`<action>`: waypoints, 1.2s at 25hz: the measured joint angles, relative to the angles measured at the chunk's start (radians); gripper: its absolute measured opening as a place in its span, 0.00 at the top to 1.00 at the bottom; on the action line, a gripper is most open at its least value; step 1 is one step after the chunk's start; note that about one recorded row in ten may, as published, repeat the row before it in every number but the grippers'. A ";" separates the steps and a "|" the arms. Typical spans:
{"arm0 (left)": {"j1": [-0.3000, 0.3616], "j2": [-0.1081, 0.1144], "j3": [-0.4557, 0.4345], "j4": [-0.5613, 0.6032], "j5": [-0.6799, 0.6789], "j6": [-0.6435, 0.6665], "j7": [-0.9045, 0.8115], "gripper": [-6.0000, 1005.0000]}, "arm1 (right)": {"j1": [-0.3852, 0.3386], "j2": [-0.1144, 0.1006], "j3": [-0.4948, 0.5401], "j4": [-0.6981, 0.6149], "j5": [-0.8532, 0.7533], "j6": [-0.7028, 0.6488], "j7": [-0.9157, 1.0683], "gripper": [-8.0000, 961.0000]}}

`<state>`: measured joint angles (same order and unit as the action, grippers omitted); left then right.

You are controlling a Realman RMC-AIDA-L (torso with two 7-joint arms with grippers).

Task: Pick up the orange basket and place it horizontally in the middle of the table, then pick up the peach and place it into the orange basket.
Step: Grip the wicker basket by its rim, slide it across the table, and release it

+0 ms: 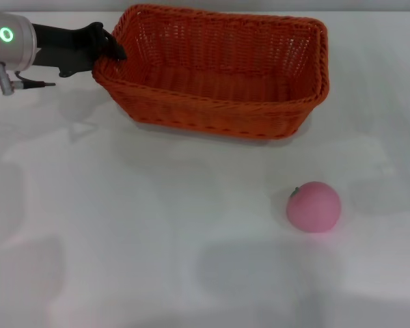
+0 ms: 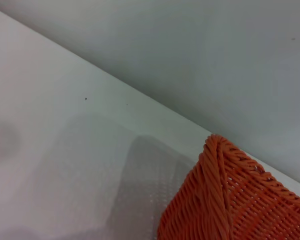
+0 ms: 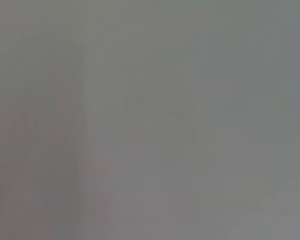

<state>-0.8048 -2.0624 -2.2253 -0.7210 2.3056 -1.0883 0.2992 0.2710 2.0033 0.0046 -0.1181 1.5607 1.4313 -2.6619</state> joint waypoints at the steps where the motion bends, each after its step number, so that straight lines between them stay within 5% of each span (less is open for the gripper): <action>1: 0.001 0.000 -0.002 0.000 0.000 -0.001 0.000 0.84 | 0.000 0.000 0.000 0.000 0.000 0.000 0.000 0.25; 8: -0.004 0.004 -0.007 0.037 -0.016 0.004 0.007 0.83 | 0.002 0.000 0.000 -0.001 0.001 0.000 -0.001 0.25; 30: 0.031 0.007 -0.007 0.098 -0.149 -0.042 0.179 0.31 | -0.009 0.000 -0.002 0.006 0.000 0.010 0.004 0.25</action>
<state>-0.7742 -2.0557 -2.2322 -0.6229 2.1565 -1.1307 0.4784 0.2619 2.0033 0.0026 -0.1119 1.5608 1.4413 -2.6580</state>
